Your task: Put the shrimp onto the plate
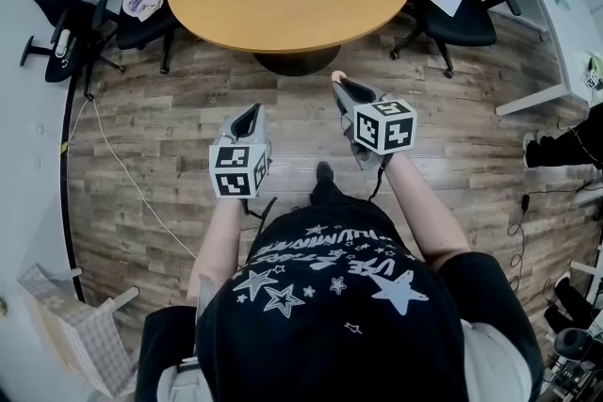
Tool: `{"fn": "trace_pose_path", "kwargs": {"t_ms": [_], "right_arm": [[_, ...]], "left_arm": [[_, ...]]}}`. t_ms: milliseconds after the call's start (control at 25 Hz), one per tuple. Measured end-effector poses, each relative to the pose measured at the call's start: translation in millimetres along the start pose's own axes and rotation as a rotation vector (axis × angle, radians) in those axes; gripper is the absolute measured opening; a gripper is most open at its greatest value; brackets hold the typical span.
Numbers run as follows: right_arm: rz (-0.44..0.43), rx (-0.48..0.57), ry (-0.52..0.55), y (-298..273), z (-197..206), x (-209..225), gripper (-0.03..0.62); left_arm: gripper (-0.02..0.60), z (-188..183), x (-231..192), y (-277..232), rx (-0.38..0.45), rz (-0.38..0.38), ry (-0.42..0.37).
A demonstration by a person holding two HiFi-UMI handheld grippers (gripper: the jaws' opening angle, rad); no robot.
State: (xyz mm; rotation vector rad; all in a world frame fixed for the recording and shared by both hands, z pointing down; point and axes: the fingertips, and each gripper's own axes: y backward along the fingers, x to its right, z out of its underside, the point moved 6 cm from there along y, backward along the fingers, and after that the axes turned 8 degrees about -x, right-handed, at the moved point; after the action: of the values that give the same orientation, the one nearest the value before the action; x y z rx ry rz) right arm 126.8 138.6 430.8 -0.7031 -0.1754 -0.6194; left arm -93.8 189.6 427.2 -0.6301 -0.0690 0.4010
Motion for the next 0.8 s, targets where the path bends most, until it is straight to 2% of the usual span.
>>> {"fn": "trace_pose_path", "kwargs": {"t_ms": [360,800], "right_arm": [[-0.038,-0.003,-0.005,-30,-32,32,0.064],[-0.049,0.004,-0.011,-37,-59,83,0.064]], "left_arm": [[0.002,-28,-13,-38,-0.011,-0.03,0.016],[0.002,-55,-6,-71,0.005,-0.075,0.043]]}}
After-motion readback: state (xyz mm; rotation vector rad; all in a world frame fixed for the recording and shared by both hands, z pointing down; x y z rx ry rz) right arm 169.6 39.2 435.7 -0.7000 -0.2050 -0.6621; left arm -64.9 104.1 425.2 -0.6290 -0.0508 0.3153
